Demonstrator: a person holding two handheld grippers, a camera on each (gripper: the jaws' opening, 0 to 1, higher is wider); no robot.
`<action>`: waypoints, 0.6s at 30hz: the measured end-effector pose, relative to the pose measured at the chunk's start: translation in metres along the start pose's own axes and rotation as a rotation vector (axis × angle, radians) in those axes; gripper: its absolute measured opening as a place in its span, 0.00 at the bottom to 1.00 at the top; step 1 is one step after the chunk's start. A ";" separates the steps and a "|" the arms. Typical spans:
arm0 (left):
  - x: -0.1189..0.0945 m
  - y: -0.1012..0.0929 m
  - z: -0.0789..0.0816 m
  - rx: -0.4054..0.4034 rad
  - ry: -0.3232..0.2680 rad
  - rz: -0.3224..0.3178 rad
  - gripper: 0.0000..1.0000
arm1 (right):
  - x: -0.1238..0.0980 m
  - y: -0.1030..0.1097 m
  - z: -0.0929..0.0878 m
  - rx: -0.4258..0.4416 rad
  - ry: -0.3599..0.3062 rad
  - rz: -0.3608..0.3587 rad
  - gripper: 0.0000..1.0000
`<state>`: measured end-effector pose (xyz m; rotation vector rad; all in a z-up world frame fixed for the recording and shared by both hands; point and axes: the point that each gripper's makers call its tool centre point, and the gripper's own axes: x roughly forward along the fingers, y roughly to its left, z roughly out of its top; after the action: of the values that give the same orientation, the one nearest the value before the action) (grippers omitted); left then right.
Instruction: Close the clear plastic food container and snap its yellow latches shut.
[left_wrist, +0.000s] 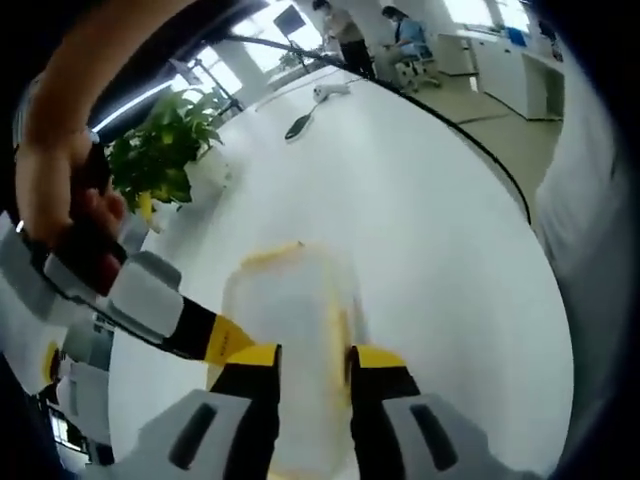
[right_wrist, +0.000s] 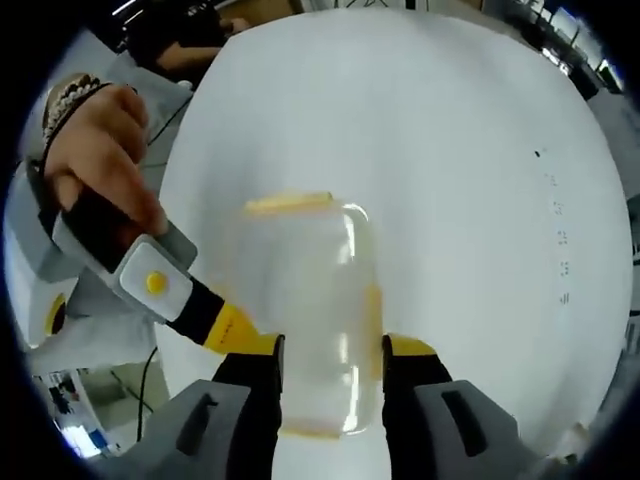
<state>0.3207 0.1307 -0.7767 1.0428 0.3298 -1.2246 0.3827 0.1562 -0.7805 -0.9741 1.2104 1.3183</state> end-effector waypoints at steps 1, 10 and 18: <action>0.000 0.001 -0.001 -0.022 -0.008 0.014 0.22 | -0.001 0.000 0.000 0.003 -0.011 -0.018 0.36; -0.005 -0.013 0.003 -0.295 -0.119 -0.003 0.48 | -0.009 0.002 -0.001 0.020 -0.266 -0.189 0.33; -0.016 0.007 0.003 -0.602 -0.206 0.109 0.60 | -0.023 -0.017 -0.017 0.088 -0.388 -0.391 0.48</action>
<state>0.3206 0.1380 -0.7605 0.4073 0.4390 -1.0289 0.4012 0.1341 -0.7625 -0.7955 0.7309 1.0686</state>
